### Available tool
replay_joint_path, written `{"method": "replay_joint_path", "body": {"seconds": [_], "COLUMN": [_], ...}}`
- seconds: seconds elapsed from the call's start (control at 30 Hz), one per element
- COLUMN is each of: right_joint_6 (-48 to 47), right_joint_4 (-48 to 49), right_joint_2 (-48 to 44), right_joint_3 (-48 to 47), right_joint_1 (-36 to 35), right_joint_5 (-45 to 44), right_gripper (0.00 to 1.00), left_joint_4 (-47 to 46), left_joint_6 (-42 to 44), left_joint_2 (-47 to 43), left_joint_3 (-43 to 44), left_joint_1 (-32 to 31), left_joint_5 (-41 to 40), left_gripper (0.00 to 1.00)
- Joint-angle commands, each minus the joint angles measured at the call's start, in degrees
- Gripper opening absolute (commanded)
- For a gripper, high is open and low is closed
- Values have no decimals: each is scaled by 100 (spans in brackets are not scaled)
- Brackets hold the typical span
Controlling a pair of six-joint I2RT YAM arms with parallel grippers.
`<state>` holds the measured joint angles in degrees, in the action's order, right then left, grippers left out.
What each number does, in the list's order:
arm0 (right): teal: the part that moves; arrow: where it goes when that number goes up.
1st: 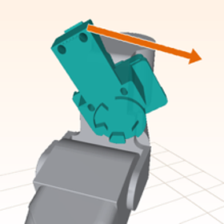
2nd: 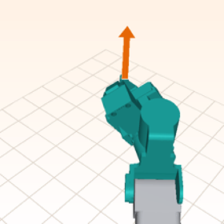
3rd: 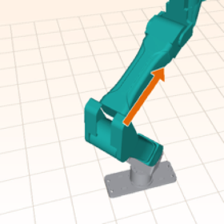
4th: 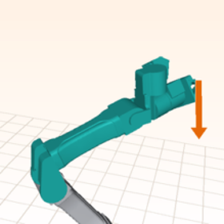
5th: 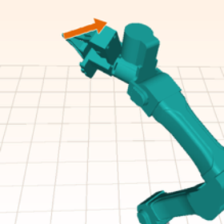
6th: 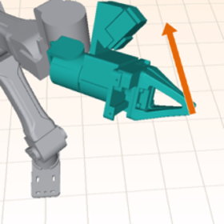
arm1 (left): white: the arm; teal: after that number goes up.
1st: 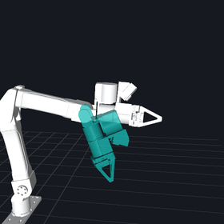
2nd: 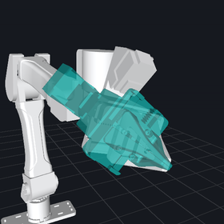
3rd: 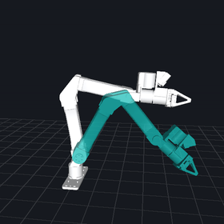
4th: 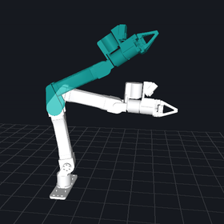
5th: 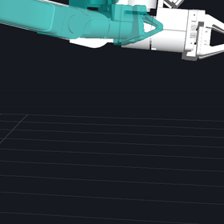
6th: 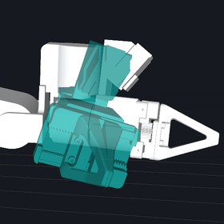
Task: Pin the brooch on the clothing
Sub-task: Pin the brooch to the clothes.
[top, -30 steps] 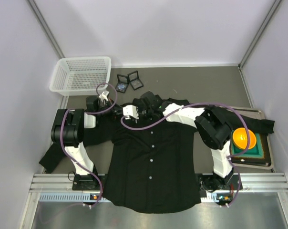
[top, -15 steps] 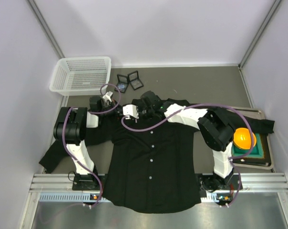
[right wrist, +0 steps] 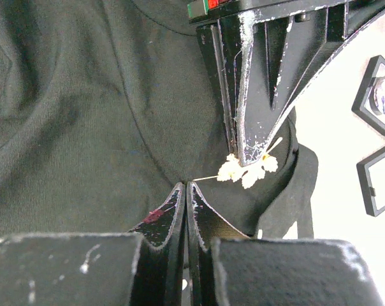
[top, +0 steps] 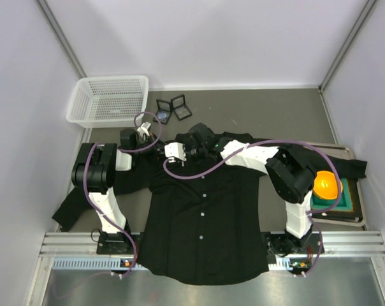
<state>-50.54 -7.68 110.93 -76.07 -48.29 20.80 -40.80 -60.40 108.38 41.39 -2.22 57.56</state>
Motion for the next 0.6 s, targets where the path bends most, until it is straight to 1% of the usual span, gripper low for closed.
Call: {"method": "replay_joint_path", "body": {"seconds": [0.0, 0.27, 0.57], "right_joint_6": [-87, -122, -166], "right_joint_4": [232, 241, 259], "right_joint_2": [-344, -344, -318], "right_joint_3": [14, 40, 40], "right_joint_1": [-66, -75, -75], "right_joint_5": [135, 82, 47], "right_gripper": [0, 0, 0], "left_joint_4": [-253, -51, -34], "left_joint_6": [64, 213, 222], "left_joint_2": [17, -18, -89], "left_joint_3": [142, 124, 80], "left_joint_1": [-7, -7, -7], "left_joint_5": [18, 36, 89], "left_gripper": [0, 0, 0]}}
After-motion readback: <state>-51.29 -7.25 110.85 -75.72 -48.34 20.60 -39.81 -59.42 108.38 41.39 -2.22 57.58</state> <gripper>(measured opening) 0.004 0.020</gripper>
